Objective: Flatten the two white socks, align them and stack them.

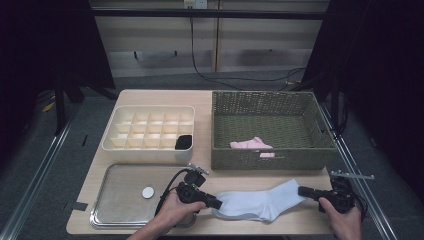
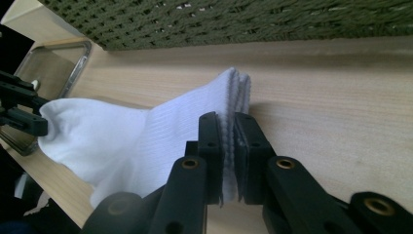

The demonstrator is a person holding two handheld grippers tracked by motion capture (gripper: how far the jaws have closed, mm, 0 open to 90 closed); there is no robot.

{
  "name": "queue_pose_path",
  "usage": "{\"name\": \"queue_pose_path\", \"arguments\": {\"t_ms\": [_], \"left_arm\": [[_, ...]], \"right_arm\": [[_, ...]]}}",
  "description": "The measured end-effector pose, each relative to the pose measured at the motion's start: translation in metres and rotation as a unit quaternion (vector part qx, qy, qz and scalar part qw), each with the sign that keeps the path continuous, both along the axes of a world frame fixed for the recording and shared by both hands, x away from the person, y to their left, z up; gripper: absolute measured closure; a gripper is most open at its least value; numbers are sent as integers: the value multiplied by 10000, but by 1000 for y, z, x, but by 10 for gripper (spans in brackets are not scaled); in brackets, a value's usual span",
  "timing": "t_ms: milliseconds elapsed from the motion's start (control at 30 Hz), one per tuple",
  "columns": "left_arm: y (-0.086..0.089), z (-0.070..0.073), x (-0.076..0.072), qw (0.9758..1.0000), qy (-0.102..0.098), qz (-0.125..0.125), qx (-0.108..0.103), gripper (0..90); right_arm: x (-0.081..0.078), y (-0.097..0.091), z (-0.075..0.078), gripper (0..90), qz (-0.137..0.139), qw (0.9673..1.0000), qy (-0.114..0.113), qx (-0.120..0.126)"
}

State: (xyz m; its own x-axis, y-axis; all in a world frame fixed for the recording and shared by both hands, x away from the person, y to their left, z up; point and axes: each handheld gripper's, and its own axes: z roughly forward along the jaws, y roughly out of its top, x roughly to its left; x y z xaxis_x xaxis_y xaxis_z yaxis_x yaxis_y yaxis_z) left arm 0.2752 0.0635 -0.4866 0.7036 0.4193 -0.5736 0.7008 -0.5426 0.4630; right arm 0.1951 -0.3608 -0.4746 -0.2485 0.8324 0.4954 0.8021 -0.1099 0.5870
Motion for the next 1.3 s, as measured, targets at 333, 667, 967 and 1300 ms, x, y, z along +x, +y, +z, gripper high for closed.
{"name": "queue_pose_path", "arguments": {"t_ms": [333, 667, 967, 1300], "left_arm": [[-17, -7, -2, 9999, -88, -39, 99, 751], [-16, -6, -2, 10000, -23, 37, -35, 787], [-15, -7, 1, 10000, -8, 34, -35, 787], [-16, -6, 6, 9998, 11, 147, -151, 789]], "right_arm": [[-3, -1, 16, 828, -3, 9998, -212, 19], [-4, 8, 30, 829, 152, 9990, -411, 73], [-5, 35, 40, 830, 461, 9974, -537, 92], [1, 63, 46, 829, 805, 9948, -609, 140]]}}
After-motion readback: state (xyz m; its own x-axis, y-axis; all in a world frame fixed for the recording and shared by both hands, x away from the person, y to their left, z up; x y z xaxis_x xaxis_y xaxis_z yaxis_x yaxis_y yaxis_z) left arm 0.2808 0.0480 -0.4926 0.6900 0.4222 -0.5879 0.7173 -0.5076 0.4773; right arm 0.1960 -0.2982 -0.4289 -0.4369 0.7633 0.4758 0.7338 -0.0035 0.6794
